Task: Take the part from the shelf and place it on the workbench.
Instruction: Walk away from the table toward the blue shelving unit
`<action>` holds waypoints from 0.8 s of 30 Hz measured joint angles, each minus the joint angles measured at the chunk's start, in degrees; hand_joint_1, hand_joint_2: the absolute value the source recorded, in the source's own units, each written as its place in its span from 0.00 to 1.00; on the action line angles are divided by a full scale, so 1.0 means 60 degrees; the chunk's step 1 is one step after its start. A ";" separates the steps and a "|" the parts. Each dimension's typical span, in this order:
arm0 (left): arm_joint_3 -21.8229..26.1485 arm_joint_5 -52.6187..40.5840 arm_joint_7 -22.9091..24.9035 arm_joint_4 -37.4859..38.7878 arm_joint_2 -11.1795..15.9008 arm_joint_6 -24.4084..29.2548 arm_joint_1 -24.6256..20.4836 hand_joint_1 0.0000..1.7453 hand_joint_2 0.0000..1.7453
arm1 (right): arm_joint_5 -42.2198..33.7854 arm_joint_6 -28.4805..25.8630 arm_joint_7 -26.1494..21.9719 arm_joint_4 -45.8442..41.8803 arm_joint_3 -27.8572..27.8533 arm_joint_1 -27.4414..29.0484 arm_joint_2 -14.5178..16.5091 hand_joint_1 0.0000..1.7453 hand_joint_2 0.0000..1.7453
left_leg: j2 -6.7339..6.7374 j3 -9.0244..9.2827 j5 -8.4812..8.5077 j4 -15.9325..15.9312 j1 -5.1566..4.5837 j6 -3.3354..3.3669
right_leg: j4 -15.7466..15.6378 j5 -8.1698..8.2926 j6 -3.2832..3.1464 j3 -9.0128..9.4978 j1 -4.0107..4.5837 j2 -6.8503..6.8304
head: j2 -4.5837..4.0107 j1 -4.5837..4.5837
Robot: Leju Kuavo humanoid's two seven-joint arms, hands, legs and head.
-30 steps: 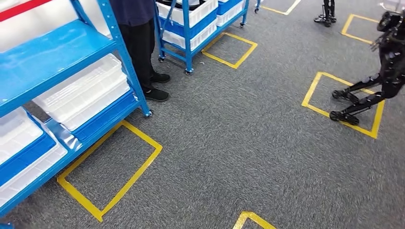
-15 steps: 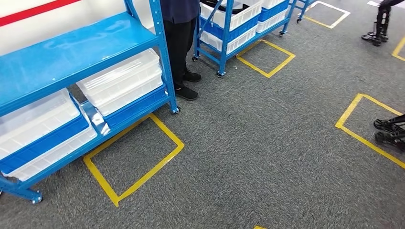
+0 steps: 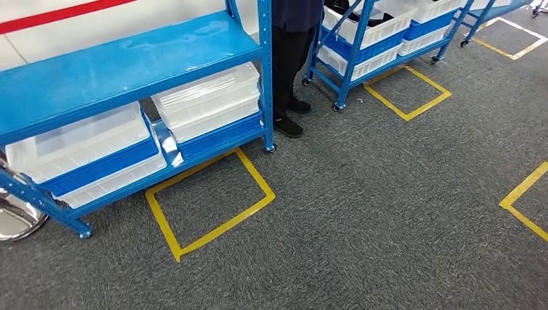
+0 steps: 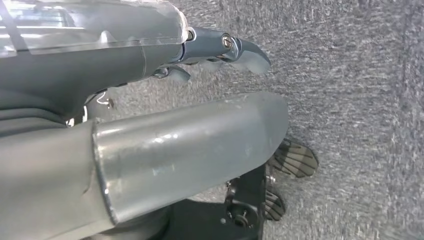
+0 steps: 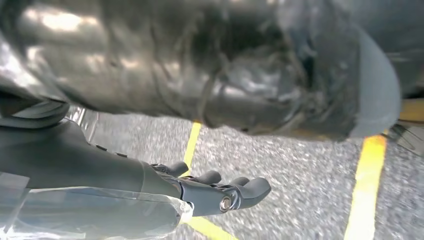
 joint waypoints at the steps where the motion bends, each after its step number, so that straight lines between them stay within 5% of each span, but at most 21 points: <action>1: 0.0000 0.0010 -0.0005 0.0000 0.0005 -0.0002 0.0015 0.00 0.00 | 0.0007 -0.0001 0.0000 -0.0001 -0.0001 -0.0026 0.0000 0.00 0.00 | -0.0101 -0.0016 0.0002 -0.0003 -0.0028 0.0068 | -0.0012 -0.0015 0.0055 0.0032 0.0004 -0.0083 | 0.0000 0.0000; 3: 0.0002 0.0036 -0.0018 0.0000 0.0006 -0.0002 0.0058 0.00 0.00 | 0.0028 -0.0010 0.0004 -0.0008 -0.0001 -0.0081 0.0000 0.00 0.00 | -0.0321 0.0039 0.0039 -0.0097 0.0006 0.0204 | 0.0009 -0.0096 0.0171 0.0099 -0.0018 -0.0089 | 0.0000 0.0002; 5: 0.0004 0.0056 -0.0028 0.0000 -0.0005 -0.0002 0.0061 0.00 0.00 | 0.0068 -0.0022 0.0022 -0.0013 -0.0003 -0.0081 0.0000 0.00 0.00 | -0.0513 0.0127 0.0099 -0.0208 0.0062 0.0331 | 0.0526 -0.0454 0.0248 -0.0086 -0.0050 0.0384 | 0.0000 0.0005; 7: 0.0005 0.0079 -0.0030 0.0000 -0.0019 0.0003 0.0047 0.00 0.00 | 0.0114 -0.0069 0.0040 -0.0011 -0.0010 -0.0050 -0.0002 0.00 0.00 | -0.0665 0.0114 0.0113 -0.0214 0.0054 0.0399 | 0.1741 -0.1033 0.0267 -0.0708 -0.0067 0.0903 | 0.0000 0.0005; 9: 0.0010 0.0123 -0.0030 0.0000 -0.0025 0.0008 0.0066 0.00 0.00 | 0.0128 -0.0177 0.0037 -0.0010 -0.0037 -0.0037 -0.0004 0.00 0.00 | -0.0834 0.0108 0.0097 -0.0192 0.0036 0.0420 | 0.2614 -0.1208 0.0276 -0.1244 -0.0066 0.1042 | 0.0000 0.0004; 11: 0.0018 0.0158 -0.0031 0.0000 -0.0030 0.0009 0.0095 0.00 0.00 | 0.0126 -0.0271 0.0031 -0.0010 -0.0075 -0.0032 -0.0005 0.00 0.00 | -0.1011 0.0135 0.0051 -0.0149 0.0032 0.0405 | 0.2098 -0.0633 0.0258 -0.1119 -0.0069 0.1071 | 0.0000 0.0005; 14: 0.0025 0.0185 -0.0046 0.0000 -0.0048 0.0009 0.0117 0.00 0.00 | 0.0124 -0.0356 0.0021 -0.0010 -0.0141 -0.0015 -0.0011 0.00 0.00 | -0.1180 0.0115 -0.0115 -0.0028 0.0004 0.0281 | 0.0399 0.0136 0.0169 -0.0455 -0.0060 0.1191 | 0.0000 0.0005; 19: 0.0033 0.0232 -0.0079 -0.0005 -0.0059 0.0000 0.0150 0.00 0.00 | 0.0137 -0.0436 -0.0009 -0.0013 -0.0176 -0.0012 -0.0015 0.00 0.00 | -0.1073 0.0104 -0.0409 0.0183 0.0006 0.0011 | 0.0070 0.0024 -0.0121 -0.0179 -0.0067 0.1172 | 0.0000 0.0002; 21: 0.0033 0.0235 -0.0087 -0.0007 -0.0071 -0.0005 0.0146 0.00 0.00 | 0.0140 -0.0447 -0.0009 -0.0013 -0.0180 0.0025 -0.0018 0.00 0.00 | -0.0819 -0.0347 -0.0766 0.1109 0.0035 -0.0078 | 0.0010 -0.0046 -0.0219 0.0004 -0.0083 0.1101 | 0.0000 -0.0001; 23: 0.0034 0.0236 -0.0091 -0.0007 -0.0074 -0.0005 0.0153 0.00 0.00 | 0.0141 -0.0448 -0.0009 -0.0012 -0.0189 0.0055 -0.0018 0.00 0.00 | -0.0709 -0.1161 -0.1117 0.2356 0.0050 -0.0149 | 0.0004 -0.0199 -0.0247 0.0172 -0.0067 0.1038 | 0.0000 -0.0002; 24: 0.0035 0.0236 -0.0092 -0.0007 -0.0074 -0.0005 0.0171 0.00 0.00 | 0.0141 -0.0446 -0.0009 -0.0011 -0.0193 0.0071 -0.0018 0.00 0.00 | -0.0695 -0.1474 -0.1078 0.2702 0.0051 -0.0162 | 0.0004 -0.0294 -0.0244 0.0276 -0.0059 0.1012 | 0.0000 -0.0002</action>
